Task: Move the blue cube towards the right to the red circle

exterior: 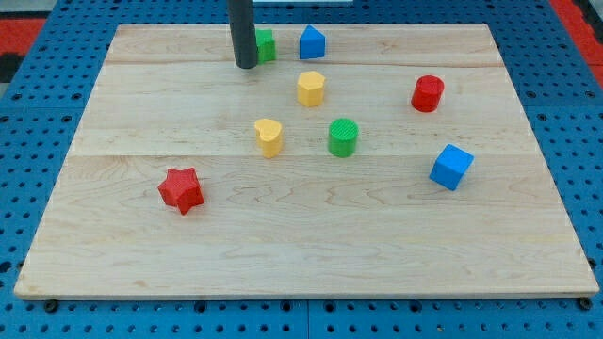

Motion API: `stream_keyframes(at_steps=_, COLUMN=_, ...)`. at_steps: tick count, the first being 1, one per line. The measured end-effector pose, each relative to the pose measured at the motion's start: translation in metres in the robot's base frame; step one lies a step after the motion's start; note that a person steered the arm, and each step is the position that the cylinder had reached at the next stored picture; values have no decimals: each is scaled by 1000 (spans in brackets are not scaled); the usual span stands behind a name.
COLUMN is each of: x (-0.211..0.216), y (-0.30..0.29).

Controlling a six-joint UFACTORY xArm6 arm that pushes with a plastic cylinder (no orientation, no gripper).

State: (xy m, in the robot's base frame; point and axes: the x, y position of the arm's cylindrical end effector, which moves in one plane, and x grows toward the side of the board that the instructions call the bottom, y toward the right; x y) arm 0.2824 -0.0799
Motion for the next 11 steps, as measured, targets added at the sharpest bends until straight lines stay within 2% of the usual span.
stream_keyframes(at_steps=3, x=9, y=116)
stream_keyframes(at_steps=4, x=30, y=154)
stream_keyframes(at_steps=7, x=182, y=191)
stream_keyframes(at_steps=8, x=216, y=233)
stream_keyframes(at_steps=9, x=213, y=270)
stream_keyframes(at_steps=11, x=175, y=256)
